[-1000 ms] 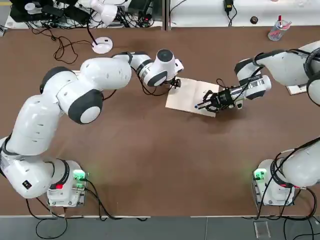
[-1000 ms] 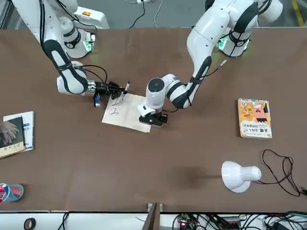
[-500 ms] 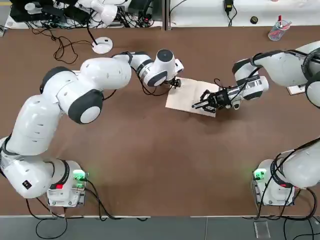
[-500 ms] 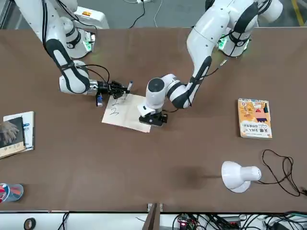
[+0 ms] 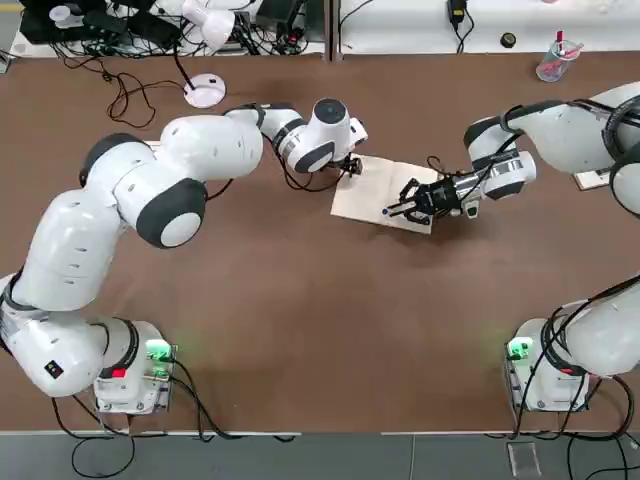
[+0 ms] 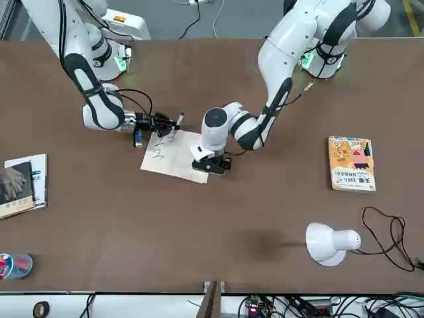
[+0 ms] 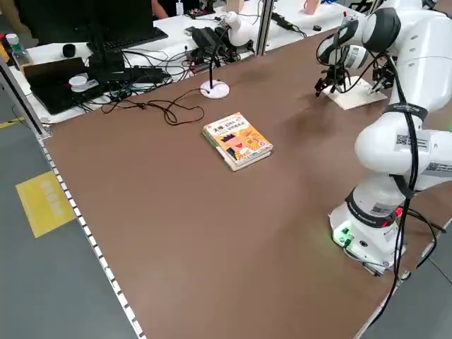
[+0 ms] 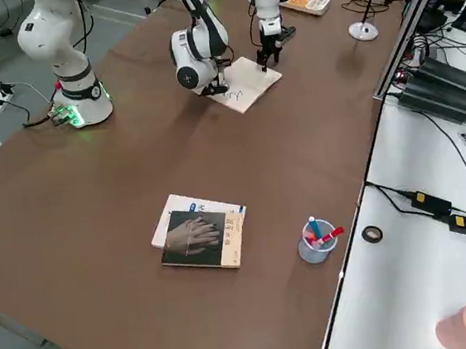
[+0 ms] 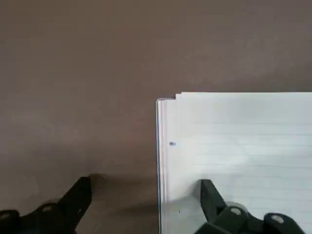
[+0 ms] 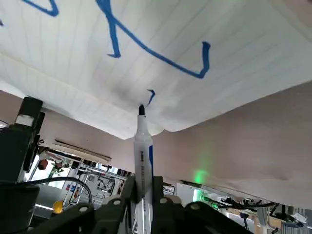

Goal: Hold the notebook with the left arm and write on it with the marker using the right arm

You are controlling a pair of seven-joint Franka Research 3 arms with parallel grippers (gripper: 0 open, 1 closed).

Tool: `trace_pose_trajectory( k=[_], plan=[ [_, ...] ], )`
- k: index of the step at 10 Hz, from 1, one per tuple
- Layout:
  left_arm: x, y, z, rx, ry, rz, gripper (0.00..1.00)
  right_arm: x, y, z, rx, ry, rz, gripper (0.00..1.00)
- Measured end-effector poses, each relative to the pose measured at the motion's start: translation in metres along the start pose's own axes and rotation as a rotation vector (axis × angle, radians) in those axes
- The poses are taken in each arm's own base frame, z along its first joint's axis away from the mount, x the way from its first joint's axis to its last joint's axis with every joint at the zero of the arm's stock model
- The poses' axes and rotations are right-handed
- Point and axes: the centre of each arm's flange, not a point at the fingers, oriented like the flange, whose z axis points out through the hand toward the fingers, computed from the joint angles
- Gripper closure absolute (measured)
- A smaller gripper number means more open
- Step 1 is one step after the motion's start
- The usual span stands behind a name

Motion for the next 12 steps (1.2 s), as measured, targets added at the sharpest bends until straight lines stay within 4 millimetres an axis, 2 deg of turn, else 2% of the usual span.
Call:
trace_pose_trajectory(
  k=[12],
  plan=[
    [0.0000, 0.0000, 0.0000, 0.000, 0.000, 0.000, 0.02, 0.0081, -0.0083, -0.0027, 0.025, 0.007, -0.040, 0.83]
  ],
)
